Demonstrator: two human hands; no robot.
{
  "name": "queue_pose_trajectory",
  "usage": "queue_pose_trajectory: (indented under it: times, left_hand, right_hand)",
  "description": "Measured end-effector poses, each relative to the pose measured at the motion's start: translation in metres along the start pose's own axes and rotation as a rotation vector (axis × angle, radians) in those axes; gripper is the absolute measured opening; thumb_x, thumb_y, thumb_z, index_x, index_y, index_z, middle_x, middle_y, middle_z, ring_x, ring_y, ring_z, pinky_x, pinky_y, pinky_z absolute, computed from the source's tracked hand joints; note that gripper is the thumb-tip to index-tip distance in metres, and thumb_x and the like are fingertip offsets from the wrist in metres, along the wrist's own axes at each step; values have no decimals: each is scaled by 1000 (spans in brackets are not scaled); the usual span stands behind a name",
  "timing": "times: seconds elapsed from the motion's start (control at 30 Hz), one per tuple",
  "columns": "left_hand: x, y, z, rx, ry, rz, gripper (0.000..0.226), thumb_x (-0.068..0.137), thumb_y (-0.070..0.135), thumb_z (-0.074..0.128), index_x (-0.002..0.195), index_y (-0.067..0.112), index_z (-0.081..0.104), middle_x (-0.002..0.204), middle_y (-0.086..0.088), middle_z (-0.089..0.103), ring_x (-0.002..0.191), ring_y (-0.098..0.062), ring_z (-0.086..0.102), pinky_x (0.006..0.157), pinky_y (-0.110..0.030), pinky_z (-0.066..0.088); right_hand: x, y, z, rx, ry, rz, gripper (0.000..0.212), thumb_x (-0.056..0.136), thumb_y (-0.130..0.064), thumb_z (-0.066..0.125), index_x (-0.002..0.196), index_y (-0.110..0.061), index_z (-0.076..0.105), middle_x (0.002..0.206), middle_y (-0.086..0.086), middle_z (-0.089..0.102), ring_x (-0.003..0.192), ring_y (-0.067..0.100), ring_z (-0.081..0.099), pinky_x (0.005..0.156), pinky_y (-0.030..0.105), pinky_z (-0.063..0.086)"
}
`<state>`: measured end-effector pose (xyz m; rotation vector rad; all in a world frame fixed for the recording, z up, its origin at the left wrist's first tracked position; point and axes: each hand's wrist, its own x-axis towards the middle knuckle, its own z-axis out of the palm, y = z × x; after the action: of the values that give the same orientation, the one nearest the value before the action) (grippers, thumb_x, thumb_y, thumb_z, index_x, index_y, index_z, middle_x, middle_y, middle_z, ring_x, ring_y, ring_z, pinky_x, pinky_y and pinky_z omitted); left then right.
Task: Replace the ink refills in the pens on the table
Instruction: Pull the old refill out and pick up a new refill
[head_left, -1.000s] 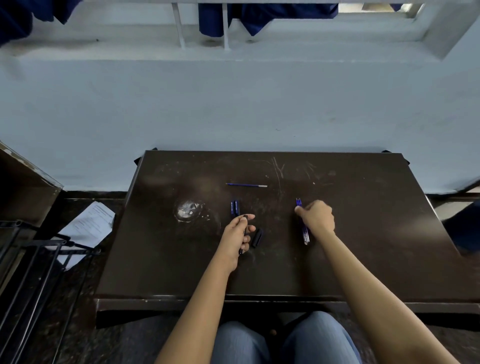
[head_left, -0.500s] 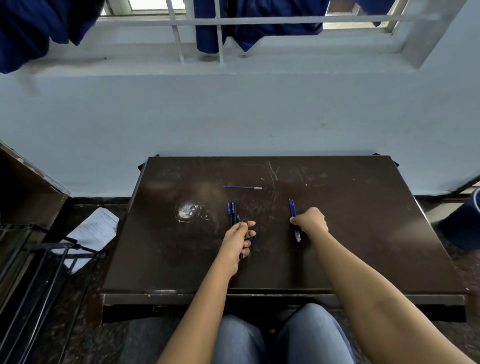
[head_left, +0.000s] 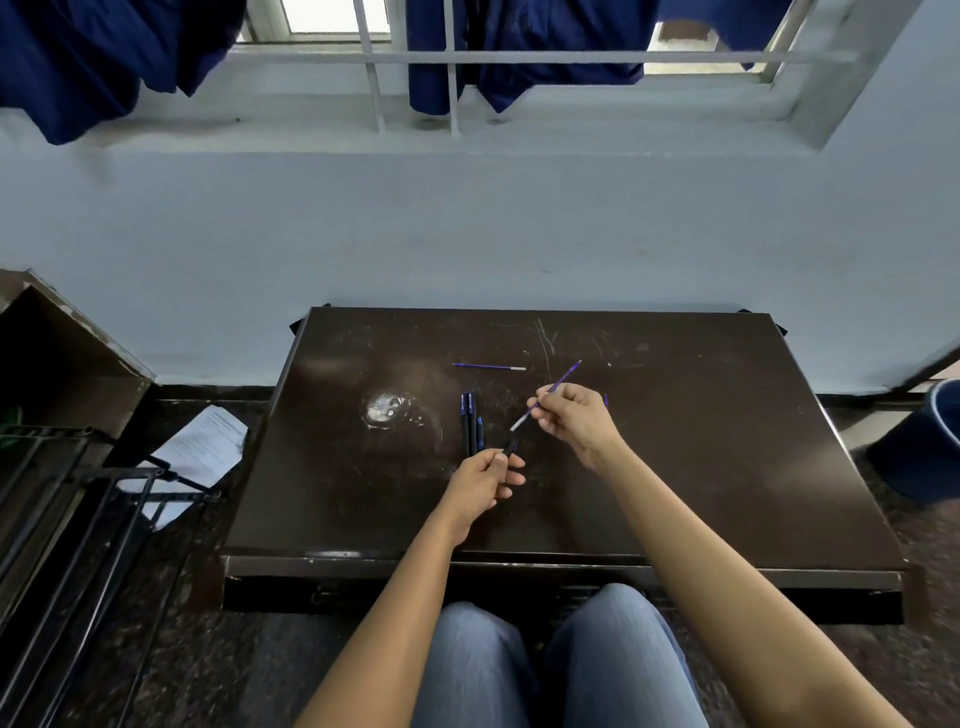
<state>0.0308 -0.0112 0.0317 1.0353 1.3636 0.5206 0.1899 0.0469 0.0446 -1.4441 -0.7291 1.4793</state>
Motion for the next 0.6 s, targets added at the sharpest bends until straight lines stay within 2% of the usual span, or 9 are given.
queue_pose_trajectory:
  times: [0.17, 0.33, 0.47, 0.6]
  left_hand:
    - [-7, 0, -8, 4, 25, 42, 28, 102, 31, 35, 102, 26, 63, 91, 7, 68, 76, -6, 54, 69, -23, 40]
    - [-8, -4, -15, 9, 21, 38, 28, 103, 32, 35, 103, 27, 63, 93, 6, 68, 80, -7, 55, 73, -24, 41]
    - [-6, -10, -19, -13, 32, 33, 29, 103, 30, 35, 102, 27, 63, 90, 6, 67, 77, -7, 54, 69, -22, 40]
    - [-4, -12, -22, -13, 30, 29, 29, 103, 30, 35, 104, 26, 63, 91, 6, 67, 80, -7, 54, 69, -22, 41]
  right_hand:
    - [-14, 9, 14, -113, -81, -63, 6, 93, -1, 55, 94, -2, 61, 83, 9, 69, 61, 5, 63, 56, 15, 51]
    - [-20, 16, 20, -184, -78, -112, 15, 92, -1, 56, 104, 5, 62, 89, 12, 70, 69, 10, 63, 62, 18, 51]
    - [-18, 19, 23, -169, -26, -150, 15, 92, -1, 55, 103, 6, 62, 89, 13, 71, 67, 9, 62, 61, 18, 51]
    - [-16, 25, 25, -262, -83, -127, 12, 89, -2, 58, 98, 3, 65, 89, 14, 72, 71, 14, 63, 64, 22, 51]
